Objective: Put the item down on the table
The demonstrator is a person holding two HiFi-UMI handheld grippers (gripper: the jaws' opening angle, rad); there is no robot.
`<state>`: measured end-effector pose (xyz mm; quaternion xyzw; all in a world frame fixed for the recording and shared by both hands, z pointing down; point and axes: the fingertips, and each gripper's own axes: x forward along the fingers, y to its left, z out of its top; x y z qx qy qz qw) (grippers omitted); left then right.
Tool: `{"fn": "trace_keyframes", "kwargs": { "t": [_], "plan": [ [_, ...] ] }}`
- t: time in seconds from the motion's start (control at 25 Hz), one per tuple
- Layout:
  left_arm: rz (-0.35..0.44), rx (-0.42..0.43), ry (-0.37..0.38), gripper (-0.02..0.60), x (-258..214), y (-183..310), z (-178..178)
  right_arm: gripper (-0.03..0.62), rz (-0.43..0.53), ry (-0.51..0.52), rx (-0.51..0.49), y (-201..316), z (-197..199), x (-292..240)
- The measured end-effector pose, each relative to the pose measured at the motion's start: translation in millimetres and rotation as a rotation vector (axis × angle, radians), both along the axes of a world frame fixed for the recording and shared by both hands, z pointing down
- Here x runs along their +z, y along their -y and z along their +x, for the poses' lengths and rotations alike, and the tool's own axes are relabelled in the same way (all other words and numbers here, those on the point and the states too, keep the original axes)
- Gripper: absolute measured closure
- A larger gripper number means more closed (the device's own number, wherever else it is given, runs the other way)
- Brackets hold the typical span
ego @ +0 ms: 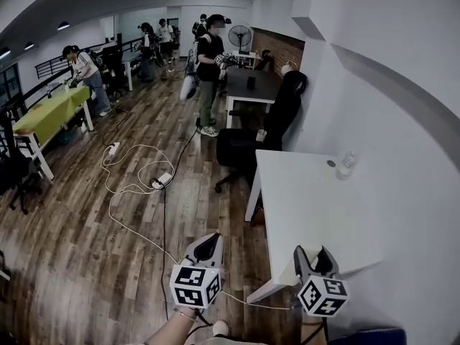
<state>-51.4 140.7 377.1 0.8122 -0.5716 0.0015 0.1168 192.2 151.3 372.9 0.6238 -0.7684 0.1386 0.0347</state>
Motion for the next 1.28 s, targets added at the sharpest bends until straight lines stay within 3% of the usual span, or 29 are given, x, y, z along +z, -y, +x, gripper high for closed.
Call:
{"fn": "trace_keyframes", "kwargs": {
  "t": [0.48,0.92,1.28],
  "plan": [
    [0.035,0.044,0.038,0.565,-6,72,27,0.299,0.000,0.012,0.043,67,24,8],
    [0.001,0.054,0.033,0.565,6,109,30,0.299,-0.037,0.007,0.063,99,29,19],
    [0.006,0.151,0.025,0.565,17,153,48,0.299,-0.058,0.012,0.171,119,43,33]
  ]
}}
